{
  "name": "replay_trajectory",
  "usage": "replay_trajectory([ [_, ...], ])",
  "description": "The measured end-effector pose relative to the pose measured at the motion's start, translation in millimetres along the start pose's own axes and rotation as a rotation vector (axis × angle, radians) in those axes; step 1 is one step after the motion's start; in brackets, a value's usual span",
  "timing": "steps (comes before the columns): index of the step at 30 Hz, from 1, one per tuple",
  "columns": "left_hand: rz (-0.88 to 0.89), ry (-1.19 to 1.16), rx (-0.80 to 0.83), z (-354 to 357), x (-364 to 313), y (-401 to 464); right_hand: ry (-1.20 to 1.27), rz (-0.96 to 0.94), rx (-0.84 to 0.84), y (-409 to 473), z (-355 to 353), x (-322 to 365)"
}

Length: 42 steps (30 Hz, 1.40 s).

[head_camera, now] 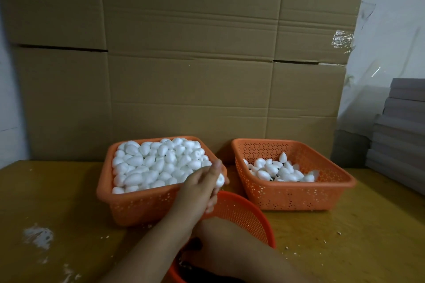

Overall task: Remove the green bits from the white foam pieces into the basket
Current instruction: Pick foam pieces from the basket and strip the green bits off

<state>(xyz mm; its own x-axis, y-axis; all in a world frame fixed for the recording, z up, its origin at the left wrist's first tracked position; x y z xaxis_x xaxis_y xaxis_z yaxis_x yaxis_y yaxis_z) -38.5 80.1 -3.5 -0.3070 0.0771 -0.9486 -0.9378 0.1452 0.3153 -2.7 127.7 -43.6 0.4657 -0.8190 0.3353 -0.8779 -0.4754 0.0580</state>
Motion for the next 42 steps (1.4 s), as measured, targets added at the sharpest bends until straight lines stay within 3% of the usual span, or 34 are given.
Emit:
replay_trajectory([
  [5,-0.051,-0.029,-0.153,-19,9,8,0.010,-0.003,-0.020,3,0,0],
  [10,-0.040,-0.152,-0.109,-14,17,12,-0.012,0.031,0.033,6,4,-3],
  [15,0.045,-0.057,0.010,-9,17,9,0.018,0.073,0.082,3,5,-5],
  [19,0.070,-0.101,-0.032,-10,11,6,0.034,0.086,0.091,4,6,-7],
  [28,0.227,0.044,0.009,-5,1,5,0.023,0.022,0.009,1,-1,-2],
  [42,0.292,0.094,-0.098,-8,-1,6,0.038,0.002,-0.001,0,-4,-1],
])
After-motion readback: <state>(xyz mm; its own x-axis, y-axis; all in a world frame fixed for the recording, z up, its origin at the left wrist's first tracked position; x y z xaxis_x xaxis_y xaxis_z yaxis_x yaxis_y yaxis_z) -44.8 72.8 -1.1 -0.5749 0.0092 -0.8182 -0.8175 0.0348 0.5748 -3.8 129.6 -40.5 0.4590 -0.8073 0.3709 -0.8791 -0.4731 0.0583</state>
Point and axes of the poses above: each hand's wrist, its own y-axis towards the middle knuckle, its own z-axis out of the palm, x = y × z, the point moved 6 cm from there along y, towards the middle knuckle, and after that the axes turned 6 degrees about z, right-handed, at the moved point
